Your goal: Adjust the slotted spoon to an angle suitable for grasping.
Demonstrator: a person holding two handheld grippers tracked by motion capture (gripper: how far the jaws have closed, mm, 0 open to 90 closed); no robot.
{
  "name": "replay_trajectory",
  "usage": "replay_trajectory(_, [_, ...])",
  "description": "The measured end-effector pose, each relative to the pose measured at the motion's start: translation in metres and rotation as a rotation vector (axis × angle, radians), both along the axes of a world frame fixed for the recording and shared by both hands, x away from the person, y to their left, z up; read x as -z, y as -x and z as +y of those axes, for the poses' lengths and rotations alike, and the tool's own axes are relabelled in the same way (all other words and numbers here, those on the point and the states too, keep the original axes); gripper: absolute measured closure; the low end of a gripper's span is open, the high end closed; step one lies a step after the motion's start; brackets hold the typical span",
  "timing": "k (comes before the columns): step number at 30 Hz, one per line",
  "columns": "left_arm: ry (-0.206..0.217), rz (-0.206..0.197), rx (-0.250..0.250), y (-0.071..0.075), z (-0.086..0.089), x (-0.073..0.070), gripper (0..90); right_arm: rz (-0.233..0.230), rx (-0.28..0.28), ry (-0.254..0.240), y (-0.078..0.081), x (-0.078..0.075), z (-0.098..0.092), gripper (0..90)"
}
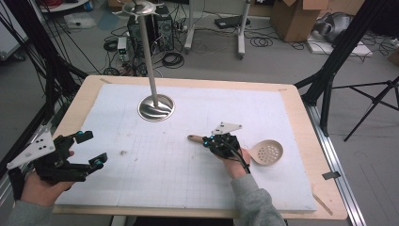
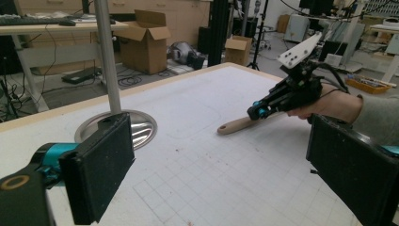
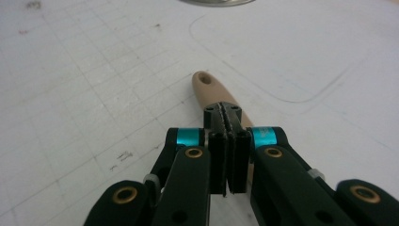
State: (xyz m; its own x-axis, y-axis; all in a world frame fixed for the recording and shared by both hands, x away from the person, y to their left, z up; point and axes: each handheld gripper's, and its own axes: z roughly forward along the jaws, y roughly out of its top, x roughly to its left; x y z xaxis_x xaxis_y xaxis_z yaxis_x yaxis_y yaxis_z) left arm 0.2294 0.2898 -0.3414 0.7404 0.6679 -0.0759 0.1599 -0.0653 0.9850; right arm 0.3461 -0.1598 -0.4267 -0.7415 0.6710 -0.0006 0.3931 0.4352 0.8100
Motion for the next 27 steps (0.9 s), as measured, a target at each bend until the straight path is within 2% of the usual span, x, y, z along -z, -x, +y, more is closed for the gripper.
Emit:
replay_trajectory(3, [-0.003, 0.003, 0.007, 0.0, -0.003, 0.0, 8.5, 0.005, 0.062, -0.013, 0.005, -0.009, -0.019, 89.3])
replay_trajectory(4, [-0.003, 0.003, 0.007, 0.0, -0.003, 0.0, 8.5, 0.005, 0.062, -0.013, 0.005, -0.009, -0.019, 89.3])
replay_trajectory(5, [-0.005, 0.003, 0.008, 0.0, -0.004, 0.0, 8.5, 0.017, 0.101, -0.022, 0.006, -0.01, -0.027, 89.3])
replay_trajectory(6, [-0.005, 0.004, 0.011, -0.001, -0.005, 0.0, 8.5, 0.017, 0.101, -0.022, 0.006, -0.01, -0.027, 89.3])
replay_trajectory(10, [-0.007, 0.009, 0.018, -0.003, -0.007, 0.001, 8.5, 0.045, 0.163, -0.018, 0.005, -0.007, -0.045, 89.3])
replay_trajectory(11, [-0.006, 0.011, 0.021, -0.004, -0.008, 0.002, 8.5, 0.058, 0.182, 0.003, 0.004, -0.006, -0.05, 89.3])
replay_trajectory(17, [-0.008, 0.013, 0.028, -0.005, -0.009, 0.002, 8.5, 0.065, 0.207, 0.023, 0.004, -0.005, -0.058, 89.3])
replay_trajectory(21, [-0.008, 0.01, 0.034, -0.005, -0.012, 0.001, 8.5, 0.083, 0.244, 0.055, 0.003, -0.002, -0.065, 89.3])
replay_trajectory(27, [-0.015, 0.017, 0.038, -0.007, -0.013, 0.003, 8.5, 0.103, 0.286, 0.073, 0.001, 0.003, -0.073, 89.3])
